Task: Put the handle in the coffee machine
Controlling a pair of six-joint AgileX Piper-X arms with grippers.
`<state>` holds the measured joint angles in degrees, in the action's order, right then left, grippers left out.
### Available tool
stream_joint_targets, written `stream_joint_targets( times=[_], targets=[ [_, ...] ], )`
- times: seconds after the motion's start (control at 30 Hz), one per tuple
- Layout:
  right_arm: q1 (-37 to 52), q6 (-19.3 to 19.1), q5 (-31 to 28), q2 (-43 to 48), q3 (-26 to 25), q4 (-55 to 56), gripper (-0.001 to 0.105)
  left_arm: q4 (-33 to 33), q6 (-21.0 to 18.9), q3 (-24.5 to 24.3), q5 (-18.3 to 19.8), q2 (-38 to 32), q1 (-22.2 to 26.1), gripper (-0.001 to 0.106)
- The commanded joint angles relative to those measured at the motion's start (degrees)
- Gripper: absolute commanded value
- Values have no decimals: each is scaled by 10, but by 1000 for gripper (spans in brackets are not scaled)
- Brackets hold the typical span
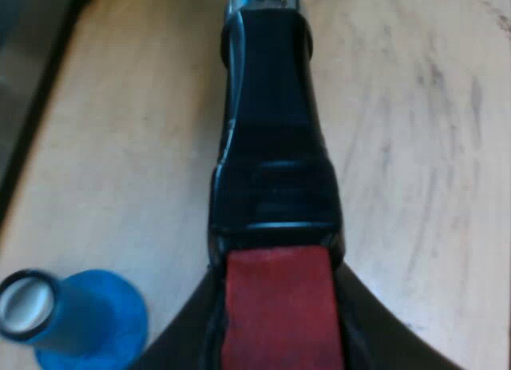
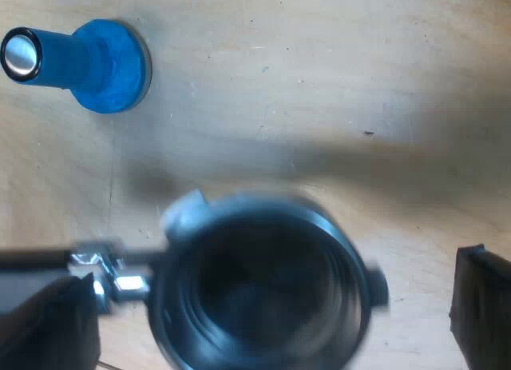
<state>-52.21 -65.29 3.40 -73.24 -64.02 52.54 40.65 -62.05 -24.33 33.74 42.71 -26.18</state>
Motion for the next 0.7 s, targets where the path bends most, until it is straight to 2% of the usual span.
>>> stream_joint_targets(
  times=[0.03,0.2,0.37,0.53,0.7],
  targets=[
    [-1,-22,-4,5,-5,1,90,-12,-10,-7,12,-9,4,0],
    [-2,-22,-21,13,-5,1,90,-5,-11,-7,12,-10,22,0],
    [-23,-36,-93,43,-5,0,90,-3,-34,-10,12,-23,43,0],
    [-60,-40,-143,65,-5,0,90,8,-35,-26,12,-26,67,0],
    [-106,-40,-190,70,-5,-11,90,25,-35,-43,28,-26,96,0]
  ],
)
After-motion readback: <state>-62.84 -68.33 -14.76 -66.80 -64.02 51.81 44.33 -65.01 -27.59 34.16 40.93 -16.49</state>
